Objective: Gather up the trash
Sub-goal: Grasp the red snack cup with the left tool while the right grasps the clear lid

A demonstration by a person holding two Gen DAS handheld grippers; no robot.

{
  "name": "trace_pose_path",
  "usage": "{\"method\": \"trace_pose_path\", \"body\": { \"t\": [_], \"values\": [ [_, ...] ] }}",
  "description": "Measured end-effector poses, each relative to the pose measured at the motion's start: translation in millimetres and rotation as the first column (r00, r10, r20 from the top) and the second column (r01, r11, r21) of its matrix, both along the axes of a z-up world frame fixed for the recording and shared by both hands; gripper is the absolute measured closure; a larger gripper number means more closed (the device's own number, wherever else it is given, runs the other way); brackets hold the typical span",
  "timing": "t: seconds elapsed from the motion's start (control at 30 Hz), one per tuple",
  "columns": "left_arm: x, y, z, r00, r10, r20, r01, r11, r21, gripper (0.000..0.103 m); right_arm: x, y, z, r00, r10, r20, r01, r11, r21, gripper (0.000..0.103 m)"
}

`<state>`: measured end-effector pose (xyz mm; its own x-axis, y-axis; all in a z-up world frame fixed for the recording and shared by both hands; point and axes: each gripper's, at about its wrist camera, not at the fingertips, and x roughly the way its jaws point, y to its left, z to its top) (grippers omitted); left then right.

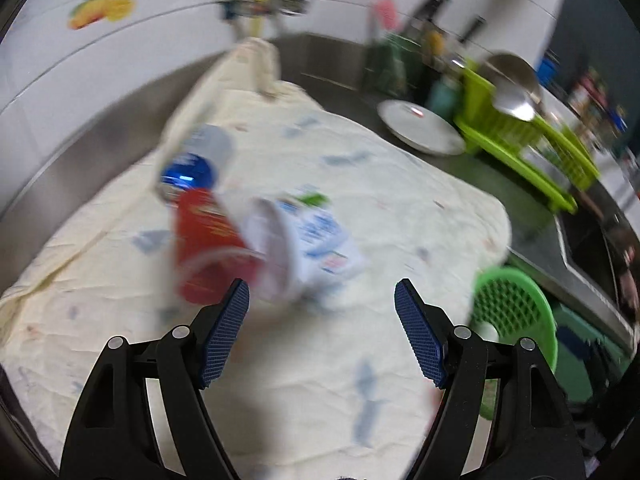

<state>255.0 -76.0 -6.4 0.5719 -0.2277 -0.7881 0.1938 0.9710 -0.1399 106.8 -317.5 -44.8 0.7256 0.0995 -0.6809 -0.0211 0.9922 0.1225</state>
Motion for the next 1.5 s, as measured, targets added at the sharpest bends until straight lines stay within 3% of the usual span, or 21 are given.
{"method": "trace_pose_path", "body": {
  "t": [0.23, 0.43, 0.57, 0.93, 1.37, 1.43, 1.5],
  "values": [
    [45, 65, -7, 0.984, 0.161, -0.071, -0.164, 0.986, -0.038, 0.025, 29, 41, 7, 0.996, 0.091, -0.003, -0.091, 0.996, -0.004, 0.024],
    [75, 88, -36, 0.965, 0.201, -0.169, -0.215, 0.974, -0.068, 0.025, 52, 70, 12, 0.989, 0.150, 0.000, -0.150, 0.989, -0.013, 0.024],
    [88, 95, -50, 0.953, 0.200, -0.226, -0.236, 0.961, -0.142, 0.024, 64, 83, 13, 0.985, 0.172, 0.000, -0.172, 0.985, -0.016, 0.024],
    [113, 95, -79, 0.925, 0.181, -0.335, -0.255, 0.948, -0.191, 0.022, 91, 101, 12, 0.978, 0.208, -0.009, -0.208, 0.978, -0.026, 0.024],
    [121, 90, -95, 0.912, 0.161, -0.377, -0.251, 0.946, -0.205, 0.022, 106, 117, 10, 0.971, 0.240, -0.014, -0.240, 0.970, -0.029, 0.024],
    [121, 91, -96, 0.914, 0.146, -0.378, -0.249, 0.939, -0.238, 0.030, 107, 119, 9, 0.969, 0.247, -0.016, -0.247, 0.969, -0.028, 0.024],
    [120, 93, -95, 0.915, 0.142, -0.377, -0.246, 0.938, -0.245, 0.031, 110, 122, 9, 0.967, 0.253, -0.014, -0.254, 0.967, -0.028, 0.024]
  ]
}}
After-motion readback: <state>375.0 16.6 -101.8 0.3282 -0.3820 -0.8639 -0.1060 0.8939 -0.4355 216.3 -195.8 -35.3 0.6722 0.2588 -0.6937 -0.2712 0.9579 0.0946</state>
